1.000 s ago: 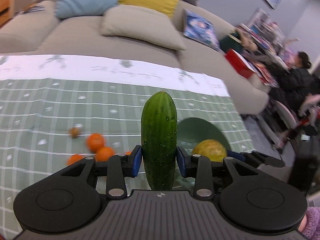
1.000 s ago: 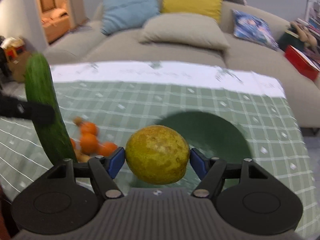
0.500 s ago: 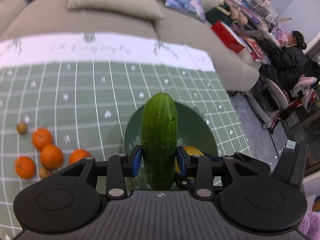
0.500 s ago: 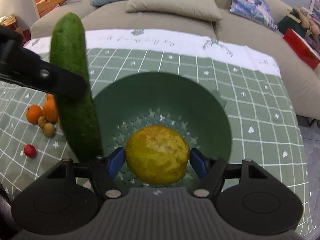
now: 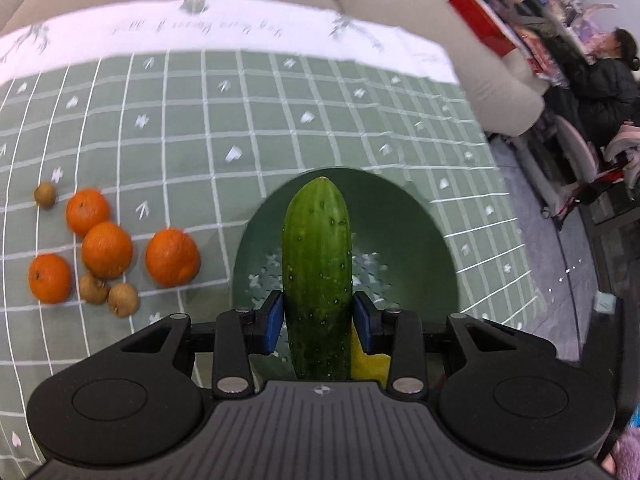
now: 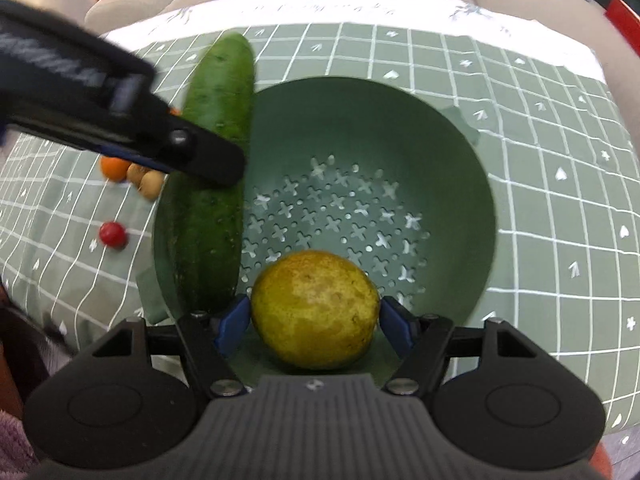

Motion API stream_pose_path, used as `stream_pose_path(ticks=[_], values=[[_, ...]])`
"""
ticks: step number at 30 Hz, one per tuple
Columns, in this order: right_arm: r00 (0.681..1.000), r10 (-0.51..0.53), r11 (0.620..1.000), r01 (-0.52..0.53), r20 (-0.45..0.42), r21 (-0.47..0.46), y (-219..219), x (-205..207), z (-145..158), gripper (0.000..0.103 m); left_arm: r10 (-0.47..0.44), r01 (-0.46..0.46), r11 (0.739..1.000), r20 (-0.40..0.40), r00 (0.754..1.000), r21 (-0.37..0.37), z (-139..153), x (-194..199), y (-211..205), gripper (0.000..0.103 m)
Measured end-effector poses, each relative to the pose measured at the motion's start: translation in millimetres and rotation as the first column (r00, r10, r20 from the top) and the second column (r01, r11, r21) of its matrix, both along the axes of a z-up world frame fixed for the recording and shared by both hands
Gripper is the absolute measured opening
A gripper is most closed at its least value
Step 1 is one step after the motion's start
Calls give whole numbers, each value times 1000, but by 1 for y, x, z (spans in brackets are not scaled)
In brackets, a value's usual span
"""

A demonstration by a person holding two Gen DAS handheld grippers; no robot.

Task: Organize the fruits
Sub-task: 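Carry the pomelo and cucumber into the green colander with both tools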

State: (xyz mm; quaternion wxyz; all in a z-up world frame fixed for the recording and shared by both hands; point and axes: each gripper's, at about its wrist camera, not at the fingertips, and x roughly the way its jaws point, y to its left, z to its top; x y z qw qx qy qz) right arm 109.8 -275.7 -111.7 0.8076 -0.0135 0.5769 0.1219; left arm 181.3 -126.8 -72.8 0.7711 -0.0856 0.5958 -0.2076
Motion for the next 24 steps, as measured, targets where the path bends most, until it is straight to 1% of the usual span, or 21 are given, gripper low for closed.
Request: stream_pose_path(ticks=[4, 8, 12, 13, 19, 24], values=[[1000, 7, 999, -7, 15, -35, 5, 5, -8, 68, 11, -10, 1000, -34, 999, 10, -12, 5, 1, 41], [999, 31, 999, -30, 22, -44, 2, 22, -13, 68, -16, 17, 999, -30, 999, 29, -14, 5, -5, 41], [997, 75, 993, -72, 25, -90, 6, 33, -16, 68, -36, 38, 998, -38, 999, 54, -19, 6, -14, 41], [996, 81, 992, -78, 24, -96, 2, 41, -17, 68, -38, 40, 997, -42, 998, 60, -21, 7, -15, 41], [993, 119, 985, -114, 27, -132, 9, 50, -19, 68, -45, 49, 996, -48, 998, 81, -31, 9, -18, 42], [991, 132, 982, -129, 15, -139, 13, 53, -22, 68, -57, 61, 994, -53, 997, 90, -34, 11, -16, 42]])
